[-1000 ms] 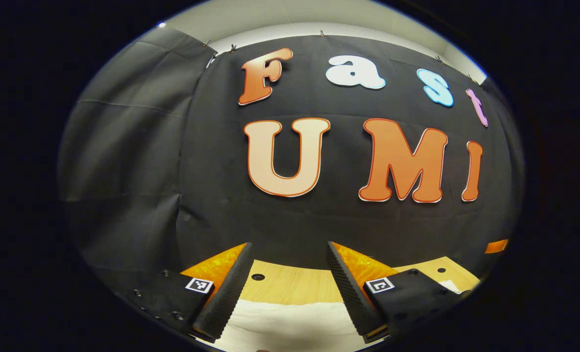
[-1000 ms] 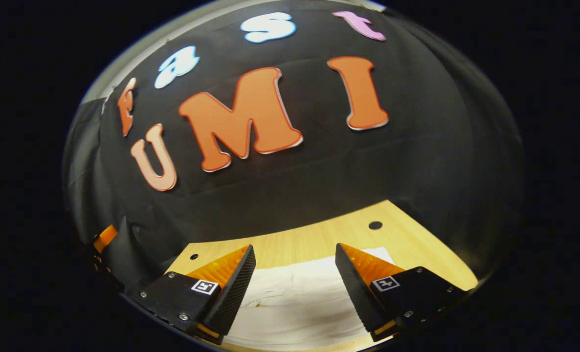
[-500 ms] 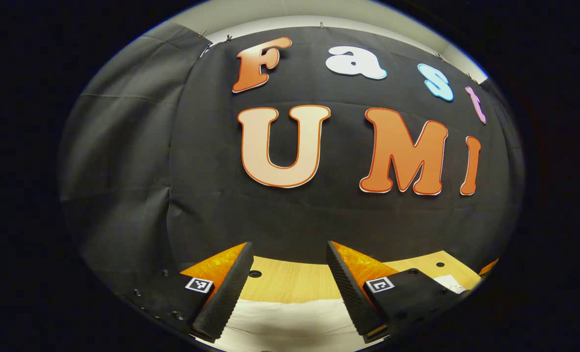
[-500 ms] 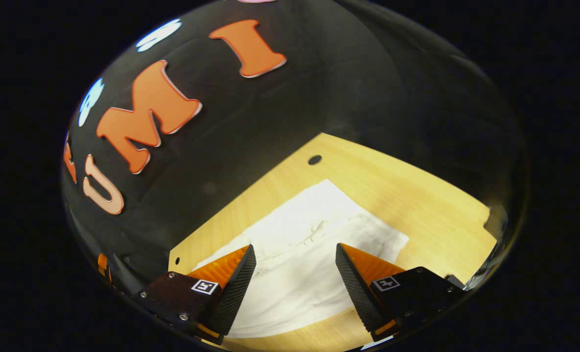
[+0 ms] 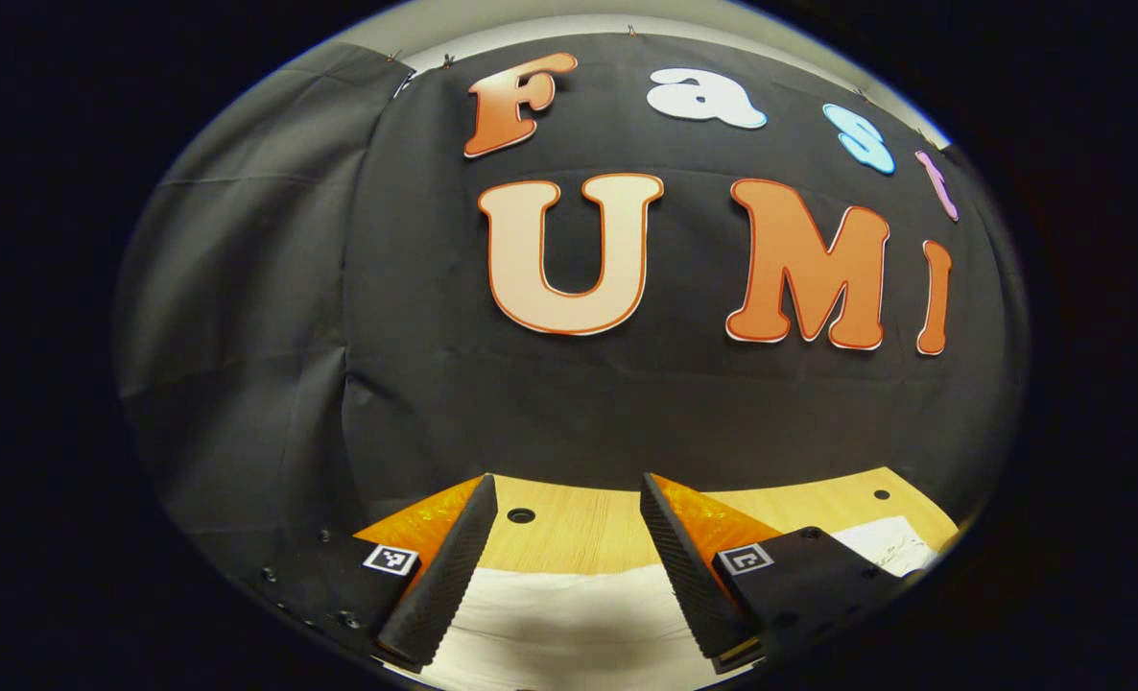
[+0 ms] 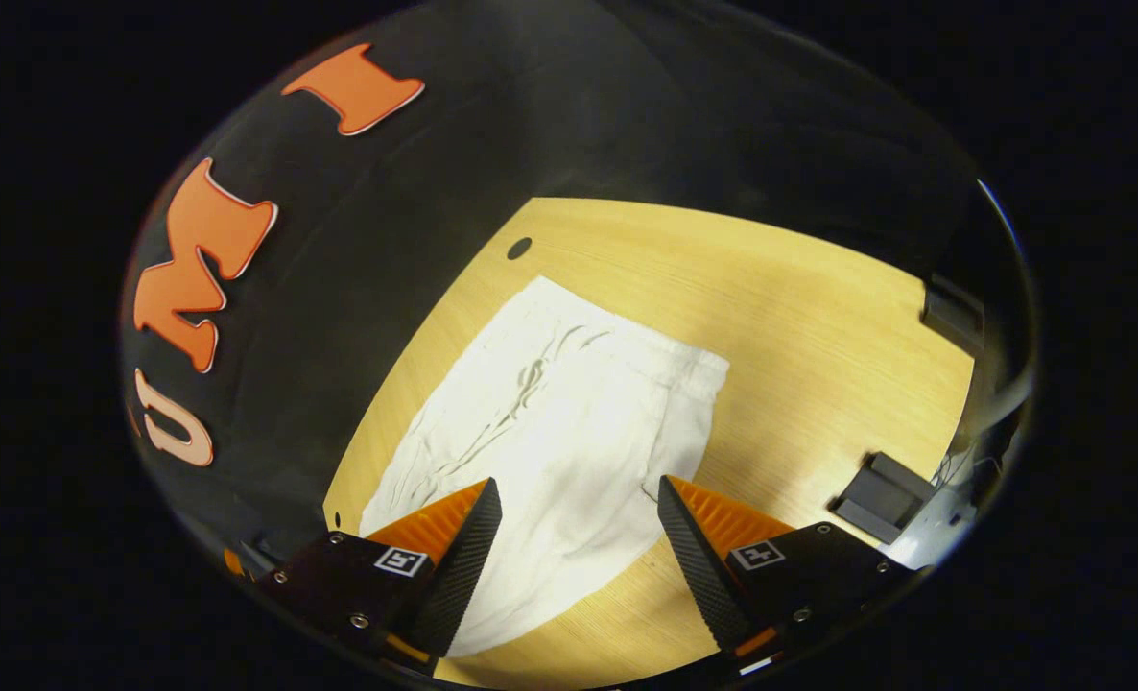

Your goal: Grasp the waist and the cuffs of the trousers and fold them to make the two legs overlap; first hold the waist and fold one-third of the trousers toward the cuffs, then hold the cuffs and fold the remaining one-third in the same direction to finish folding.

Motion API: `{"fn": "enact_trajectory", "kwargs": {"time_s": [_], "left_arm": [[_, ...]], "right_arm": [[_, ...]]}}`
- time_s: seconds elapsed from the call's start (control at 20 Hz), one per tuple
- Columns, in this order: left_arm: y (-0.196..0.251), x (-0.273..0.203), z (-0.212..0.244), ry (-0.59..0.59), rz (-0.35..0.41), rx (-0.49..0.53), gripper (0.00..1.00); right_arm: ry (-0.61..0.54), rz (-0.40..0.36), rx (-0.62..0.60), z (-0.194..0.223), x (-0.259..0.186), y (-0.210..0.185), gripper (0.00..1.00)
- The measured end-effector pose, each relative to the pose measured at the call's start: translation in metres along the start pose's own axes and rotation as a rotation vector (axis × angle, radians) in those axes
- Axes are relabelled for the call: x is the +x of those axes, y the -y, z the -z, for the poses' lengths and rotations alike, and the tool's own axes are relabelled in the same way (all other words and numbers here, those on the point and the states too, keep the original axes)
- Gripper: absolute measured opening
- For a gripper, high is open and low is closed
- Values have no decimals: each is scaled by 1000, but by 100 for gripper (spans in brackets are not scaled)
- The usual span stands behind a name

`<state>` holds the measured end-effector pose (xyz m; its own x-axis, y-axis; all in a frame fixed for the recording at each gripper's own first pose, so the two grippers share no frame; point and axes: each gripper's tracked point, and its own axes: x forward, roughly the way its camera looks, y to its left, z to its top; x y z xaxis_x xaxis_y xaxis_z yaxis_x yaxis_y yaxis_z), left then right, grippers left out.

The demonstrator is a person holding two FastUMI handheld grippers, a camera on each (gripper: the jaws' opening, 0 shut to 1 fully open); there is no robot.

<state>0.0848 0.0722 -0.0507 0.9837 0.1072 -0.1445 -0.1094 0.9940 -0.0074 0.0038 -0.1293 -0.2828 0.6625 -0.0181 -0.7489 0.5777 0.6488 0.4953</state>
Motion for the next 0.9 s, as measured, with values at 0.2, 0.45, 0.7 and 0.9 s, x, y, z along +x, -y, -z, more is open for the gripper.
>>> {"fn": "enact_trajectory", "kwargs": {"time_s": [0.2, 0.45, 0.7, 0.9], "left_arm": [[-14, 1, 7, -19, -31, -9, 97], [-26, -2, 15, -35, -67, -32, 98], [-41, -6, 25, -56, -114, -38, 98], [-53, -8, 36, -86, -147, -60, 98]], "right_arm": [[-90, 22, 68, 16, 13, 8, 99], [-158, 79, 106, 20, 32, 20, 99], [-190, 131, 178, 22, 49, 30, 100], [-214, 125, 234, 22, 57, 25, 99]]}}
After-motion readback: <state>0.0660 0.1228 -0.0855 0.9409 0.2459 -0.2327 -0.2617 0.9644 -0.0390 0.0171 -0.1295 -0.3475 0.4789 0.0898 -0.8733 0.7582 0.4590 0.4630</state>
